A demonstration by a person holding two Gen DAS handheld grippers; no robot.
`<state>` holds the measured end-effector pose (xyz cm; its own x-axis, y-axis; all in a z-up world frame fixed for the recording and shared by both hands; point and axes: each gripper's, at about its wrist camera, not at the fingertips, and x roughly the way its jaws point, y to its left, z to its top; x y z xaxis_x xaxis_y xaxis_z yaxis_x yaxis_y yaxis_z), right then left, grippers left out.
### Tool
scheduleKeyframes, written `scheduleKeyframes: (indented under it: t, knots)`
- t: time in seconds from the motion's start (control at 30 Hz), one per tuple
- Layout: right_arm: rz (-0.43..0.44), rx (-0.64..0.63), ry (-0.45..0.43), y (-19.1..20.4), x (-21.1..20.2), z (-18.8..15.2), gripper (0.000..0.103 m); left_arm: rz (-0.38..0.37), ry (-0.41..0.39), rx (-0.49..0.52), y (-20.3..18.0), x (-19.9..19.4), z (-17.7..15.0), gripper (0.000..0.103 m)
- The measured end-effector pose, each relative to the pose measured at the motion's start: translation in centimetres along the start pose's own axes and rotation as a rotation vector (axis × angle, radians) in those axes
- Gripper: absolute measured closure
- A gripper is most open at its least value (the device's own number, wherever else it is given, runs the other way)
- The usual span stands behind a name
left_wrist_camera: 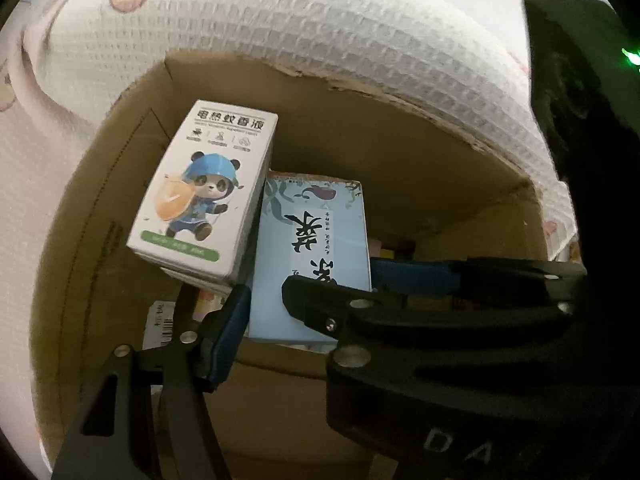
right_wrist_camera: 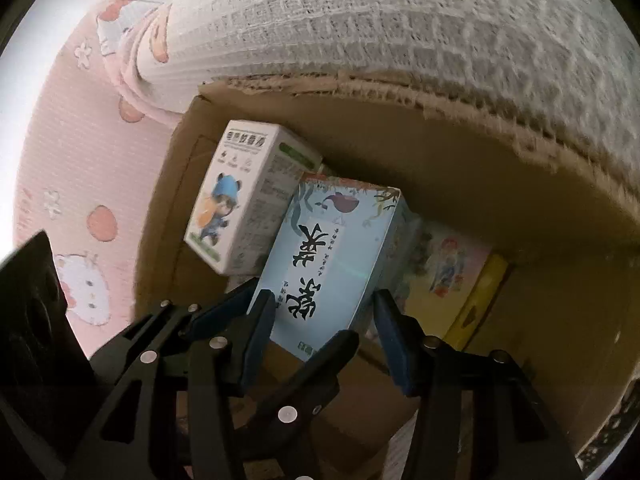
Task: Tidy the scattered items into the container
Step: 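Lower the light-blue box into the cardboard box and open the left gripper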
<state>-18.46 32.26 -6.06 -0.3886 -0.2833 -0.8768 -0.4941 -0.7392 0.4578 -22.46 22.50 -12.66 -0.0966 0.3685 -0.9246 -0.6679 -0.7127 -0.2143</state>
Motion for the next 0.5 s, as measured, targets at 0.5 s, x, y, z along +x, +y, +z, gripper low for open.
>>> scheduleKeyframes:
  t: [0.5]
  knots:
    - [-0.060,-0.031,0.043,-1.1,1.6,0.8,0.058,0.104,0.074,-0.029,1.9,-0.2,-0.5,0.035]
